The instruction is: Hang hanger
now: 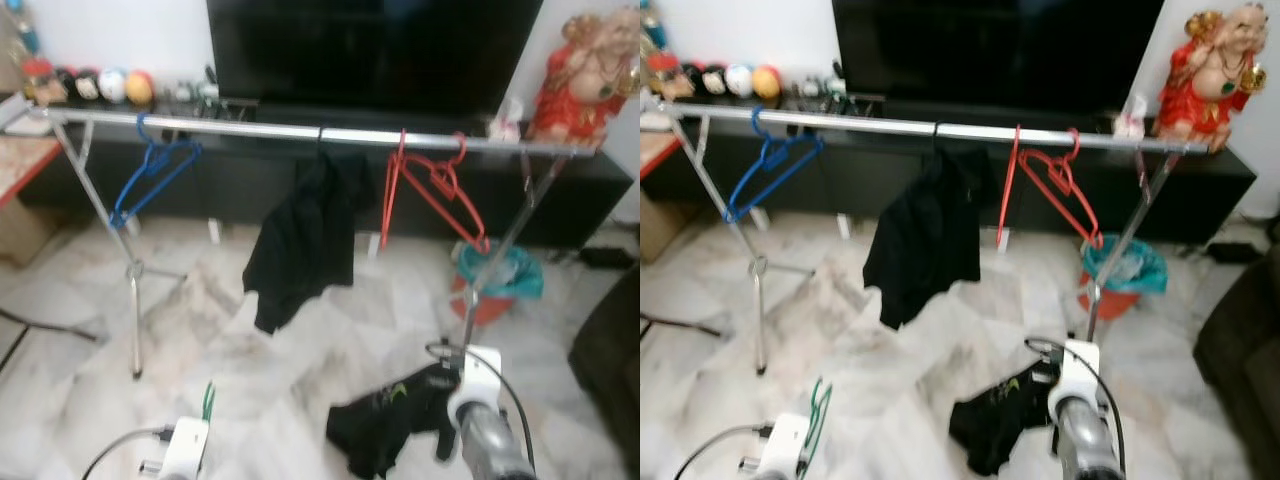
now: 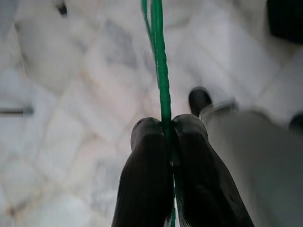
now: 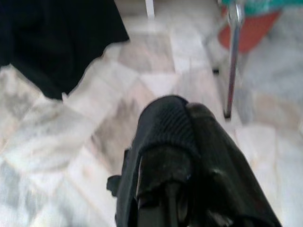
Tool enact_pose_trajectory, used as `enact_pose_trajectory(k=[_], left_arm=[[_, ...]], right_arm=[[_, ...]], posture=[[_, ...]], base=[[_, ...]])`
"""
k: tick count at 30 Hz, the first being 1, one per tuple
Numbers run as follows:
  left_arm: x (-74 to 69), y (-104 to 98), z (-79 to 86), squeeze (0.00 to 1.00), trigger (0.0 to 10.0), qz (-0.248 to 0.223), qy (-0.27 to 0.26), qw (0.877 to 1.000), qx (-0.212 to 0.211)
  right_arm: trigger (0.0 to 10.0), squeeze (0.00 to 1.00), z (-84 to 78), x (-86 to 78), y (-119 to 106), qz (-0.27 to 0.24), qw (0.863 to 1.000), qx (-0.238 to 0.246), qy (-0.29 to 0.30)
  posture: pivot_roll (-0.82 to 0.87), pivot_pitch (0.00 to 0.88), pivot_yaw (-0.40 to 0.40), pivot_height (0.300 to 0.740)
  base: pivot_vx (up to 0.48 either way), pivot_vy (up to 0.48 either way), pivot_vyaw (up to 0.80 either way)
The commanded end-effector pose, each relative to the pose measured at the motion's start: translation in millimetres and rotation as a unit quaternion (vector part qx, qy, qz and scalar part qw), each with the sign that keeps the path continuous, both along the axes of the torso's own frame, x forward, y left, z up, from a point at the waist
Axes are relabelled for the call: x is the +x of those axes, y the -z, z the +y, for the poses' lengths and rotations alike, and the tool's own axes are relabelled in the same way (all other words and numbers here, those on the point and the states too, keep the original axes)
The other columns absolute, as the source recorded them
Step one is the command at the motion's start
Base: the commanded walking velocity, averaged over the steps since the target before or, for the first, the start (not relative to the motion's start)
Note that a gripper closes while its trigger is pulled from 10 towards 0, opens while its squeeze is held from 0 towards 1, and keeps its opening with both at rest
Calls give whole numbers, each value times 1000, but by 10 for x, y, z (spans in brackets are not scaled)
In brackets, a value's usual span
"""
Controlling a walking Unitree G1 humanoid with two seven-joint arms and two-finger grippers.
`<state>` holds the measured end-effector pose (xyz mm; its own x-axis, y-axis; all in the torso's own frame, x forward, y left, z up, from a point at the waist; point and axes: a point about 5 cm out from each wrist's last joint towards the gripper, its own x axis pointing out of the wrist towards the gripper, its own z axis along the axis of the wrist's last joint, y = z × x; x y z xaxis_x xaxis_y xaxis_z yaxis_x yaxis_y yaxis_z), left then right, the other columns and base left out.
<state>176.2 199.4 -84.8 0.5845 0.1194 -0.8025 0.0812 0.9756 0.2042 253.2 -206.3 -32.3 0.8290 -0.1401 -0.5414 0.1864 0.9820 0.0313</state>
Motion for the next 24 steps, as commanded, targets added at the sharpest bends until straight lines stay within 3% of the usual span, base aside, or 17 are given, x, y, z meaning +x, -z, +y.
enact_pose_trajectory(k=[1,24], left_arm=[[-2,0,23,0,10000,6,5,1000,5],[-30,10,37,0,10000,9,8,1000,7]], right_arm=[[10000,0,-20,51,-53,-16,1000,-4,3],[10000,0,7,104,-93,-25,1000,-5,-10]], posture=[[18,0,-42,740],[21,0,-43,740]], base=[[-300,0,0],[-301,0,0]])
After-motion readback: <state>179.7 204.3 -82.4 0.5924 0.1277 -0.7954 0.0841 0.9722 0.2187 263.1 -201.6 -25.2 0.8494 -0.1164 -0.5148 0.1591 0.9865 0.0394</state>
